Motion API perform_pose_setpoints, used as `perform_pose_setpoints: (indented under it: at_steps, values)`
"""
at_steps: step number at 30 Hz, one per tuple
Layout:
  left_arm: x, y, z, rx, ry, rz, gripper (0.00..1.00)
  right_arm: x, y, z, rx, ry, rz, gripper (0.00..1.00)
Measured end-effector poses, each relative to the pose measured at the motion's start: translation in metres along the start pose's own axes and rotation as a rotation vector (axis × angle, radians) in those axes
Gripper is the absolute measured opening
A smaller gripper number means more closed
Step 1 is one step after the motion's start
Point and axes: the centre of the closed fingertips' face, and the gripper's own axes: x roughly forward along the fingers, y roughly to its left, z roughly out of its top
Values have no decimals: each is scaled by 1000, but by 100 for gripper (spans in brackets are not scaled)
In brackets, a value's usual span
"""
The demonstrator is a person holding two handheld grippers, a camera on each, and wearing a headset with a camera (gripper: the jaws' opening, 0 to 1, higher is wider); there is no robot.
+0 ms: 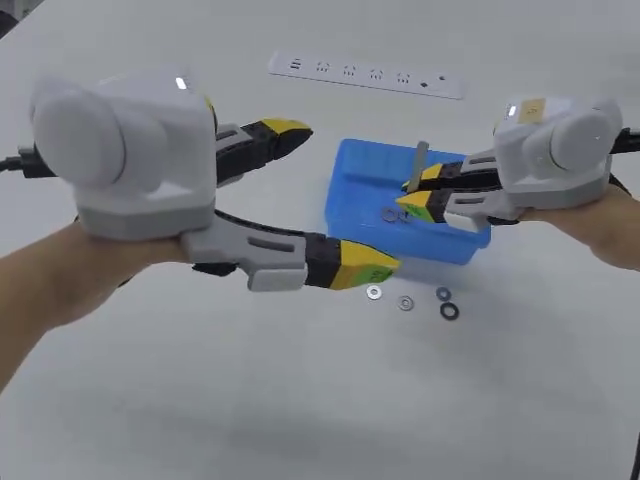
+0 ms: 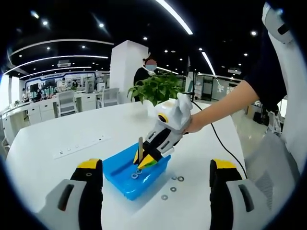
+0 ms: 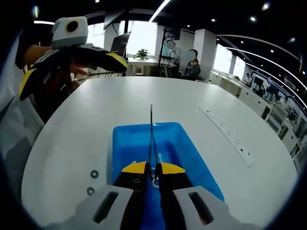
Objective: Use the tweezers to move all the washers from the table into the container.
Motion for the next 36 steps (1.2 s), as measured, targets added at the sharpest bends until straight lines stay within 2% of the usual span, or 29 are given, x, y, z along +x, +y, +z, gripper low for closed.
perform_pose_setpoints:
  at_steps: [3, 4, 5, 7, 9, 11, 12, 13, 15, 17, 20, 21, 23, 25, 26, 28, 29, 30, 31, 33, 36]
  values:
    - [2, 4, 3, -12, -15, 6, 97, 0, 0, 2, -26, -3, 0, 8]
    - [5, 6, 7, -11, -29, 16, 97, -1, 1, 3, -27, -4, 2, 8]
    - [7, 10, 12, -6, -50, 31, 96, -1, 1, 4, -28, -7, 3, 8]
    - [11, 19, 24, -33, -106, 52, 96, -1, 0, 5, -32, -11, -1, 7]
    - [17, 27, 30, -68, -141, 54, 94, -2, -1, 5, -33, -10, -1, 7]
    - [24, 38, 29, -94, -129, 70, 85, -2, -2, 5, -30, -10, -1, 7]
    - [27, 49, 23, -103, -96, 114, 80, -3, -3, 6, -29, -11, -1, 7]
    - [30, 50, 23, -89, -92, 110, 74, -4, -3, 7, -28, -13, -1, 7]
    - [40, 51, 23, -88, -101, 83, 72, -5, -3, 8, -29, -14, 1, 7]
    - [51, 48, 21, -110, -98, 32, 72, -6, -2, 8, -30, -14, 8, 7]
    - [67, 47, 10, -69, -42, -21, 64, -7, 0, 9, -23, -12, 25, 8]
    - [72, 46, 9, -84, -35, -48, 60, -7, 1, 9, -32, -9, 29, 8]
    - [78, 43, 9, -120, -40, -82, 55, -7, 3, 8, -34, -1, 41, 8]
    - [83, 37, 12, -108, -46, -121, 53, -6, 4, 8, -39, 2, 44, 8]
    - [85, 34, 11, -94, -34, -141, 52, -6, 5, 8, -38, 2, 50, 8]
    - [87, 30, 9, -65, -9, -172, 41, -6, 6, 8, -42, 2, 54, 8]
    - [86, 25, 10, -67, -9, -206, 31, -5, 7, 8, -41, 1, 57, 8]
    - [86, 23, 11, -84, -12, -217, 19, -5, 7, 8, -40, 1, 60, 8]
    - [86, 24, 13, -85, -17, -214, 18, -5, 8, 8, -39, 0, 63, 8]
    - [87, 25, 14, -83, -25, -209, 24, -5, 9, 8, -43, 2, 71, 8]
    - [87, 25, 9, -65, -1, -214, 16, -5, 10, 7, -45, 2, 76, 8]
